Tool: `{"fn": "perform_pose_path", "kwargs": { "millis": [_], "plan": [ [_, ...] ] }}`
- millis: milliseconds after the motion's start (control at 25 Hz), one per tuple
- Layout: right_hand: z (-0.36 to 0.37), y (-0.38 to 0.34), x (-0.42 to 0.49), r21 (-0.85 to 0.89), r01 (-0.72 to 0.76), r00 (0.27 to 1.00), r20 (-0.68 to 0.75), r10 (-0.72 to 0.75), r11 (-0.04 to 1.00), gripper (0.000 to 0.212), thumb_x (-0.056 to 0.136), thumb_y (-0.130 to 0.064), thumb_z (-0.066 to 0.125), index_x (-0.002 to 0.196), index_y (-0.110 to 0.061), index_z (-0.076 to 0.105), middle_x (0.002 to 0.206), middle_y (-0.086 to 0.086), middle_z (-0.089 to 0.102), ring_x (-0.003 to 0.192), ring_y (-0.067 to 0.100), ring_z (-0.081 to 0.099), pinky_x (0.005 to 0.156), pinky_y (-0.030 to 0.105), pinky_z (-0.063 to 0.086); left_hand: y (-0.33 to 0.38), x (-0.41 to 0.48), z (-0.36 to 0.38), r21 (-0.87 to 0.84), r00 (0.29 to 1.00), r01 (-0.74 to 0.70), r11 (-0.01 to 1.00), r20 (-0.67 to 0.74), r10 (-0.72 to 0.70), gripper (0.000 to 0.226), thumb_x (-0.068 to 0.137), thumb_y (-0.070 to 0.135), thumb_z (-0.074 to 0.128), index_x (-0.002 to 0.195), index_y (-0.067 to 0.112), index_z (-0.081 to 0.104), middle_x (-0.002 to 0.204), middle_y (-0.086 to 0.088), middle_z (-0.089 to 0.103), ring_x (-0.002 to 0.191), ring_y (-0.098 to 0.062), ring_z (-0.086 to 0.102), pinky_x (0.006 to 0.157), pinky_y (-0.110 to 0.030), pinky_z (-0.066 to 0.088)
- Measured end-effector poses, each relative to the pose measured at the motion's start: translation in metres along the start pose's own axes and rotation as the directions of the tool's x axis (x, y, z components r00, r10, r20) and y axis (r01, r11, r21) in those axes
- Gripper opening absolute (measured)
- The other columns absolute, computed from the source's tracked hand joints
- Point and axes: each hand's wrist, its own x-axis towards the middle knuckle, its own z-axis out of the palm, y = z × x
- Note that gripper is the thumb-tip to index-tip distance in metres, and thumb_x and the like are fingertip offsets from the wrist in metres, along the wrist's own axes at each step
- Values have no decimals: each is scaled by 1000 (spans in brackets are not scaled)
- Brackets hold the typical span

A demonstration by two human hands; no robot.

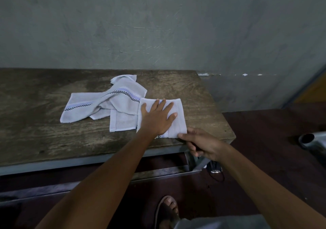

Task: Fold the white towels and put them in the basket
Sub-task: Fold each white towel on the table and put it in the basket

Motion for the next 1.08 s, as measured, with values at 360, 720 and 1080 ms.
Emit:
{"fn": "perform_pose_path", "kwargs": {
  "millis": [360, 720, 1080],
  "plan": [
    [-16, -40, -6, -435, -89, 980, -199, 0, 896, 43, 82, -32, 66, 47, -15, 48, 40, 1, 45, 35, 15, 41, 42, 21, 35, -1, 2, -6, -202, 994, -14, 979, -107, -7, 50, 99, 45, 24, 144, 24, 30, 153, 2, 29, 143, -16, 19, 114, -48, 6],
    [27, -37, 71, -780, -135, 802, -449, -395, 611, 60, 89, -49, 48, 131, -7, 38, 133, 16, 46, 121, 34, 45, 95, 43, 43, -44, -48, -30, -191, 922, 301, 934, -194, -336, 48, 92, 42, 43, 132, 15, 43, 122, -11, 46, 117, -30, 43, 92, -42, 35],
    [12, -40, 73, -377, -10, 867, -465, -180, 926, 40, 79, -40, 70, 101, -6, 65, 102, 9, 65, 88, 24, 62, 77, 36, 51, -36, -32, -44, -285, 912, 397, 873, 17, -409, 39, 94, 37, 46, 119, 9, 38, 118, -12, 56, 107, -32, 57, 82, -40, 43]
  ]
}}
